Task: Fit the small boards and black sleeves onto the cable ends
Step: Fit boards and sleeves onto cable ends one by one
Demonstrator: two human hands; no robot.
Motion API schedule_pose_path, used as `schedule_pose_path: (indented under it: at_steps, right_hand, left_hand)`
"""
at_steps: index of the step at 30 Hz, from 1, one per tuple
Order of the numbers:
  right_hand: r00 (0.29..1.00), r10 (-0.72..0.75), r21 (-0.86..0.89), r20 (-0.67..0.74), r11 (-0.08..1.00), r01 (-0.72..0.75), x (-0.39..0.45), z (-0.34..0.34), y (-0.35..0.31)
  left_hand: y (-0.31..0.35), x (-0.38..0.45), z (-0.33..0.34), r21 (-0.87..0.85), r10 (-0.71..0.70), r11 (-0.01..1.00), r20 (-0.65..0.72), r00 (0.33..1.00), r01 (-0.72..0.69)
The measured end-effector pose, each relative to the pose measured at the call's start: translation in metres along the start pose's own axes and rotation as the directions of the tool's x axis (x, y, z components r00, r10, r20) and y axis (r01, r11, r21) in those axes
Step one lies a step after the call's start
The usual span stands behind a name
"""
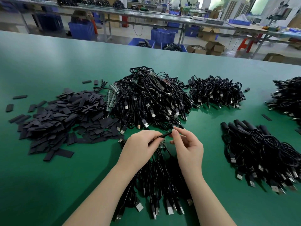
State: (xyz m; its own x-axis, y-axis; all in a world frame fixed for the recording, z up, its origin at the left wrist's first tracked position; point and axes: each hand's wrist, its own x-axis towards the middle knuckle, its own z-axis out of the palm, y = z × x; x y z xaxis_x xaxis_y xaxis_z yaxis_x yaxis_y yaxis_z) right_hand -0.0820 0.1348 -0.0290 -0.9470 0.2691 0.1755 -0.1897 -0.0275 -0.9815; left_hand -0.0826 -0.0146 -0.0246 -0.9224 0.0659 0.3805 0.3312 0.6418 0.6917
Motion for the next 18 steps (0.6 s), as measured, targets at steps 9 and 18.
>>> schedule_pose_path:
  at_steps: [9,18]
  right_hand:
    - [0.999,0.034,-0.044,0.010,0.998,-0.034,0.0035,0.0000,0.0058]
    - [0.991,0.120,0.139,0.059,0.982,-0.127,0.0047,0.0004,0.0022]
  left_hand:
    - [0.0022,-0.0022,-0.0017,0.103,0.105,0.989,0.005,0.994,-0.105]
    - [0.0091,-0.0016,-0.0063,0.073,0.018,0.997,-0.049,0.999,-0.015]
